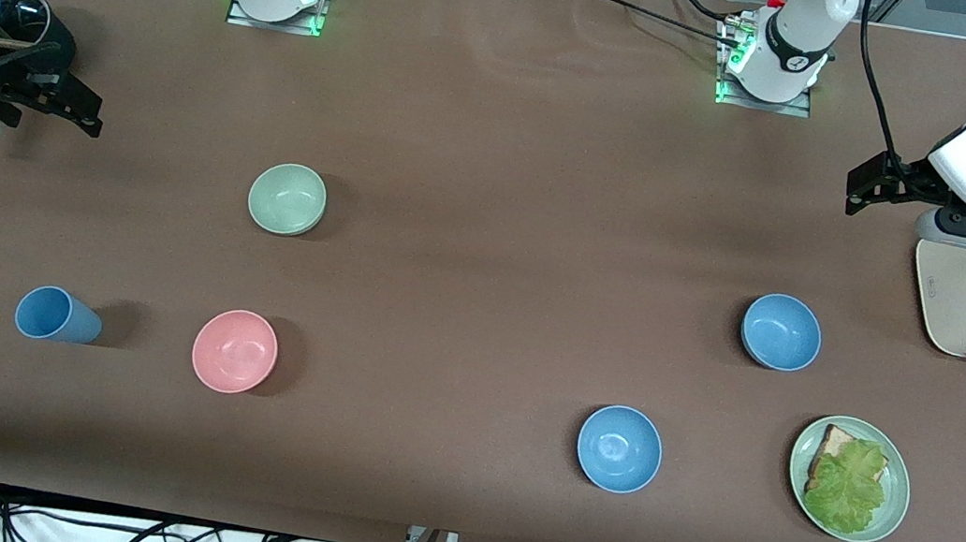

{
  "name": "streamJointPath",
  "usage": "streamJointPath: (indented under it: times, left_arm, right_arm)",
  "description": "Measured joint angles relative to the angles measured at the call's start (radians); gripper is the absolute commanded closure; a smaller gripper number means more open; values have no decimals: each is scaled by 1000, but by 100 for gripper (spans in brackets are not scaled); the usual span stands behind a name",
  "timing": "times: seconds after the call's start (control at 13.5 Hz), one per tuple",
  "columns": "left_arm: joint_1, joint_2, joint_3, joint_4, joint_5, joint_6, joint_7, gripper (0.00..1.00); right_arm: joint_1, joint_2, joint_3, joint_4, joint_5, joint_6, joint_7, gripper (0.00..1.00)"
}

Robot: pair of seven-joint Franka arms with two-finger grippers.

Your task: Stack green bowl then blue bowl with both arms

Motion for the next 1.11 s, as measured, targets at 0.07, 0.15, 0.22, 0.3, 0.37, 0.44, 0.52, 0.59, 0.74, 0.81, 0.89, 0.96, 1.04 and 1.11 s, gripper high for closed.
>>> streamJointPath:
  times: [0.07, 0.15, 0.22, 0.3, 0.37, 0.44, 0.52, 0.59, 0.74, 0.81, 0.89, 0.96, 1.04, 1.11]
  left_arm:
    - [0, 0, 0, 0, 0, 0, 0, 0]
    - [1, 0, 0, 0, 0, 0, 0, 0]
    - [2, 0, 0, 0, 0, 0, 0, 0]
    - [4, 1, 0, 0, 0, 0, 0, 0]
    - [5, 1, 0, 0, 0, 0, 0, 0]
    - [6, 2, 0, 0, 0, 0, 0, 0]
    - [6, 2, 0, 0, 0, 0, 0, 0]
    - [6, 2, 0, 0, 0, 0, 0, 0]
    - [6, 2, 0, 0, 0, 0, 0, 0]
    - [6, 2, 0, 0, 0, 0, 0, 0]
    - [6, 2, 0, 0, 0, 0, 0, 0]
    - [6, 2, 0, 0, 0, 0, 0, 0]
    - [6, 2, 0, 0, 0, 0, 0, 0]
    - [6, 2, 0, 0, 0, 0, 0, 0]
  right_arm:
    - [0, 4, 0, 6, 0, 0, 0, 0]
    - [0, 7, 0, 9, 0, 0, 0, 0]
    - [0, 9, 0, 11, 0, 0, 0, 0]
    - [0, 11, -1, 11, -1, 1, 0, 0]
    - [-1, 14, -2, 11, -1, 0, 0, 0]
    - [-1, 22, -3, 11, -1, 0, 0, 0]
    - [-1, 32, -3, 11, -1, 1, 0, 0]
    - [-1, 46, -3, 11, -1, 1, 0, 0]
    - [-1, 85, -3, 11, -1, 3, 0, 0]
    - [-1, 102, -3, 11, -1, 7, 0, 0]
    - [-1, 112, -3, 11, -1, 8, -2, 0]
    - [0, 117, -2, 11, -1, 8, -13, 0]
    - [0, 119, 1, 10, 0, 8, -32, 0]
    - [2, 119, 5, 7, 6, 8, -41, 0]
